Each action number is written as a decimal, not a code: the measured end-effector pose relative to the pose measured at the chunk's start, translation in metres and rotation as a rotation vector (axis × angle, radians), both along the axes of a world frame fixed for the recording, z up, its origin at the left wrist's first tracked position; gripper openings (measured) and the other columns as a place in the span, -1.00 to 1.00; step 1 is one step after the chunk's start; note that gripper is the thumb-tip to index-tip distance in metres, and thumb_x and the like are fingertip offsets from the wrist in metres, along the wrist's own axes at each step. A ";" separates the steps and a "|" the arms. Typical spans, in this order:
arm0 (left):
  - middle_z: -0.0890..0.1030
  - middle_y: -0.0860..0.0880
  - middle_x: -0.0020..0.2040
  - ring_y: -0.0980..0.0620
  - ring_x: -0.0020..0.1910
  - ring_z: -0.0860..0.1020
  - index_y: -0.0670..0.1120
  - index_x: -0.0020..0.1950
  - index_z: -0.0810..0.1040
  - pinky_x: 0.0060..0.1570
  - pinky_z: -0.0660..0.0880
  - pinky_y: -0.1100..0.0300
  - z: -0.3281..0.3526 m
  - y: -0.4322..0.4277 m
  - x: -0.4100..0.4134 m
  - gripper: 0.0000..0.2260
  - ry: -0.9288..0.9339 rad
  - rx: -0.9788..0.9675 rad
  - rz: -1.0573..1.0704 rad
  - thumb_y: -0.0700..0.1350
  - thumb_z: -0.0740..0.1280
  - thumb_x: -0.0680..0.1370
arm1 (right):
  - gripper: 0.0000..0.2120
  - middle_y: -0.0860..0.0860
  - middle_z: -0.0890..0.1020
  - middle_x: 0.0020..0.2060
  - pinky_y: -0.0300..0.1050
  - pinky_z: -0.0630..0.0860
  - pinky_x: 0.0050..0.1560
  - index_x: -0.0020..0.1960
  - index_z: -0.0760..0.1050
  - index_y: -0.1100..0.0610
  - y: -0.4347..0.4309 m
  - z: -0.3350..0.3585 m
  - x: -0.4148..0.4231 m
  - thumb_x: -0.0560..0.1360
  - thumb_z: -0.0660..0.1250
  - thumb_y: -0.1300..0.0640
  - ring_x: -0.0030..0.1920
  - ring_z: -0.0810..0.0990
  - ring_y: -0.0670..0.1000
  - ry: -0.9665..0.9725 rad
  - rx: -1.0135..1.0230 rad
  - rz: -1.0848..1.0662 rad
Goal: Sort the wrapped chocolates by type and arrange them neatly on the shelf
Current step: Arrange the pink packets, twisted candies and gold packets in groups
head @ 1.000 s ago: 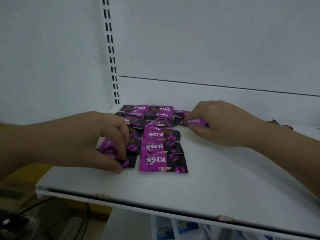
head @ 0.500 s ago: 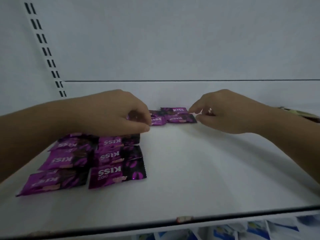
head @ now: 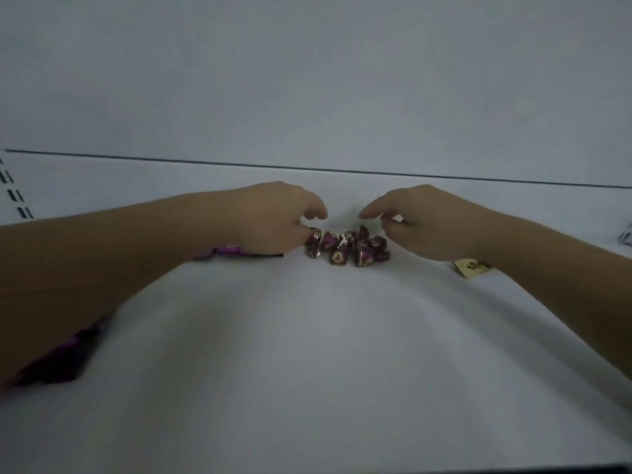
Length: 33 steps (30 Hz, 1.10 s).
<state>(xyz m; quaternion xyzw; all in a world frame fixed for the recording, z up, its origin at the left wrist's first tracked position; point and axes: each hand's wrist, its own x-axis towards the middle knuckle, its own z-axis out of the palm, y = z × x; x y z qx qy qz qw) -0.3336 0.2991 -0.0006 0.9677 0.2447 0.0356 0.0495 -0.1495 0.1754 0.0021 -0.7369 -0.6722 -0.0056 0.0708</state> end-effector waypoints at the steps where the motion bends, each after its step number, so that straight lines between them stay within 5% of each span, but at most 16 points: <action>1: 0.46 0.06 0.32 0.08 0.23 0.45 0.06 0.38 0.39 0.13 0.28 0.29 -0.001 -0.001 0.006 -0.65 0.019 -0.026 0.034 -0.07 0.17 0.59 | -0.61 -0.09 0.48 0.35 -0.29 0.29 0.24 0.38 0.41 -0.03 0.003 -0.003 0.004 0.59 0.09 0.19 0.30 0.44 -0.07 -0.004 -0.020 0.022; 4: 0.59 0.05 0.11 0.05 0.10 0.53 0.05 0.24 0.55 0.05 0.39 0.26 -0.005 -0.007 0.019 -0.71 0.036 -0.035 0.059 -0.10 0.20 0.56 | -0.59 -0.08 0.44 0.38 -0.35 0.22 0.19 0.42 0.36 -0.02 0.013 -0.007 0.005 0.61 0.08 0.19 0.33 0.40 -0.05 0.011 -0.066 0.100; 8: 0.59 0.19 -0.24 0.23 -0.24 0.54 0.06 0.06 0.65 -0.31 0.40 0.44 -0.003 -0.018 0.020 -0.80 -0.033 -0.083 0.072 -0.09 0.30 0.50 | -0.64 -0.07 0.61 0.16 -0.26 0.39 0.08 0.29 0.50 -0.07 0.020 -0.009 0.000 0.54 0.19 0.17 0.05 0.54 -0.08 0.058 -0.108 0.195; 10: 0.67 0.17 -0.22 0.24 -0.22 0.60 0.06 0.01 0.66 -0.20 0.52 0.43 0.000 -0.024 0.017 -0.83 -0.044 -0.172 0.068 -0.10 0.35 0.47 | -0.70 -0.08 0.67 0.00 -0.20 0.49 0.02 0.17 0.58 -0.09 0.015 -0.007 -0.001 0.50 0.24 0.15 -0.03 0.60 -0.06 0.089 -0.126 0.219; 14: 0.70 0.14 -0.21 0.18 -0.18 0.65 0.05 -0.09 0.66 0.02 0.59 0.07 0.005 -0.033 0.006 -0.91 0.009 -0.335 0.028 -0.05 0.43 0.42 | -0.77 -0.08 0.70 -0.19 -0.15 0.57 -0.05 0.06 0.63 -0.13 -0.008 0.003 -0.002 0.48 0.34 0.12 -0.20 0.64 -0.10 0.229 -0.263 0.280; 19: 0.64 0.14 -0.19 0.27 -0.31 0.57 0.08 -0.06 0.60 -0.20 0.52 0.25 0.012 -0.027 0.007 -0.91 -0.049 -0.271 0.013 -0.02 0.43 0.44 | -0.79 -0.25 0.63 -0.12 -0.45 0.45 -0.13 0.13 0.61 -0.13 -0.009 0.016 0.009 0.51 0.35 0.00 -0.13 0.57 -0.27 0.177 -0.153 0.198; 22: 0.63 0.17 -0.17 0.31 -0.34 0.55 0.14 -0.04 0.63 -0.30 0.40 0.41 0.013 -0.022 0.014 -0.87 -0.109 -0.257 0.007 -0.07 0.39 0.47 | -0.76 -0.20 0.60 -0.09 -0.31 0.44 -0.11 0.17 0.58 -0.08 0.001 0.016 0.016 0.51 0.32 -0.05 -0.12 0.54 -0.19 0.036 -0.117 0.123; 26: 0.58 0.31 -0.40 0.29 -0.42 0.52 0.08 -0.15 0.65 -0.38 0.39 0.43 0.007 -0.017 0.020 -0.93 -0.092 -0.213 0.026 -0.08 0.44 0.41 | -0.81 -0.19 0.49 -0.24 -0.31 0.32 -0.31 0.05 0.54 -0.03 0.014 0.008 0.015 0.47 0.37 -0.04 -0.25 0.45 -0.21 0.037 -0.108 0.084; 33: 0.69 0.05 -0.22 0.08 -0.19 0.64 0.00 -0.08 0.67 -0.10 0.59 0.15 0.001 -0.010 0.027 -0.86 -0.050 -0.131 0.060 -0.10 0.37 0.40 | -0.86 -0.05 0.68 -0.19 -0.12 0.55 -0.07 -0.05 0.66 0.04 0.021 -0.003 0.018 0.44 0.42 0.02 -0.12 0.63 -0.03 0.230 -0.087 0.045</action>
